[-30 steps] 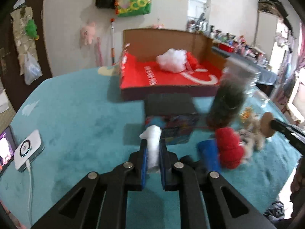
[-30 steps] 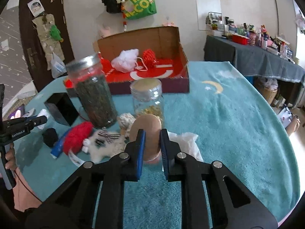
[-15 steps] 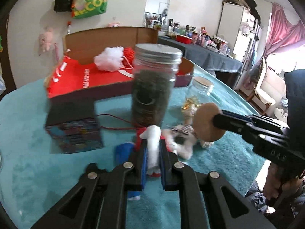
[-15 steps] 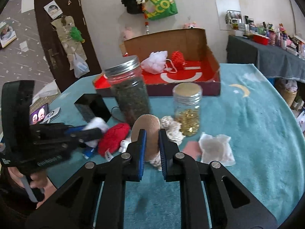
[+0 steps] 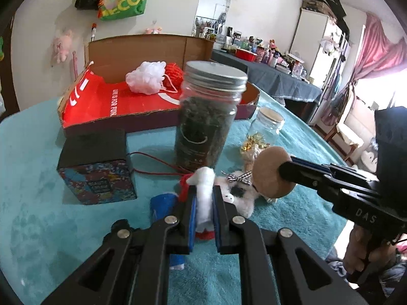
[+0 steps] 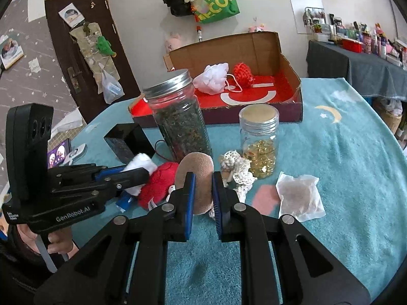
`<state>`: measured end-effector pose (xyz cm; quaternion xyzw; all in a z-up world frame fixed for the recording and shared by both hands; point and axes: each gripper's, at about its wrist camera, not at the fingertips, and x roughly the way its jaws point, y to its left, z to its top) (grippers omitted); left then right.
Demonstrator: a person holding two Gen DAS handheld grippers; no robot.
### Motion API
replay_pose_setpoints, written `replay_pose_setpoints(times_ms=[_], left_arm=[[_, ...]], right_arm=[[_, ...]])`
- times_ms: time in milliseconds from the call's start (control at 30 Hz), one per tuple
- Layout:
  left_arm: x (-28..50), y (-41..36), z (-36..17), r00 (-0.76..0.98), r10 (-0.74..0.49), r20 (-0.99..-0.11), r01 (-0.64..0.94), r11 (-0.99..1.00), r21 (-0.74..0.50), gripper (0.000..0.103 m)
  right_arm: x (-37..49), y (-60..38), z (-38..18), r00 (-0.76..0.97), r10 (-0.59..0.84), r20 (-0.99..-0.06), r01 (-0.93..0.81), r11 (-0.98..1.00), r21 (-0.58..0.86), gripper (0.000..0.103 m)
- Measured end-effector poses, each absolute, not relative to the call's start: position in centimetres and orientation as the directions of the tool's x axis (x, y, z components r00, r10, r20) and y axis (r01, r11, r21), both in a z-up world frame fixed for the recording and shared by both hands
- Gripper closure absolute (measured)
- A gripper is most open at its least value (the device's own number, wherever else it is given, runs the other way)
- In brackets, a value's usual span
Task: Organize soft objects
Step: 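Carry the cotton pad and beige sponge into the cardboard box with both tools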
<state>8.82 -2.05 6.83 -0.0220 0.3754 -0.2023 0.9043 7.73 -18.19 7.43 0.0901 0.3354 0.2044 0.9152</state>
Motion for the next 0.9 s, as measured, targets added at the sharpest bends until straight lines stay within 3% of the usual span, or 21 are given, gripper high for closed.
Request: replay_pose_setpoints(times_ms=[367, 900], left_arm=[[8.1, 3.8, 8.6, 0.707, -0.271, -0.654, 0.218, 0.962, -0.163, 0.091], [10.4, 10.2, 7.1, 0.678, -0.135, -0.723, 0.128, 0.990, -0.066, 0.091]], right_arm=[[7.9, -21.7, 8.4, 0.722, 0.380, -0.578, -0.237, 0.921, 0.309, 0.090], [10.8, -26.2, 8.2, 0.729, 0.254, -0.636, -0.123, 0.962, 0.243, 0.090]])
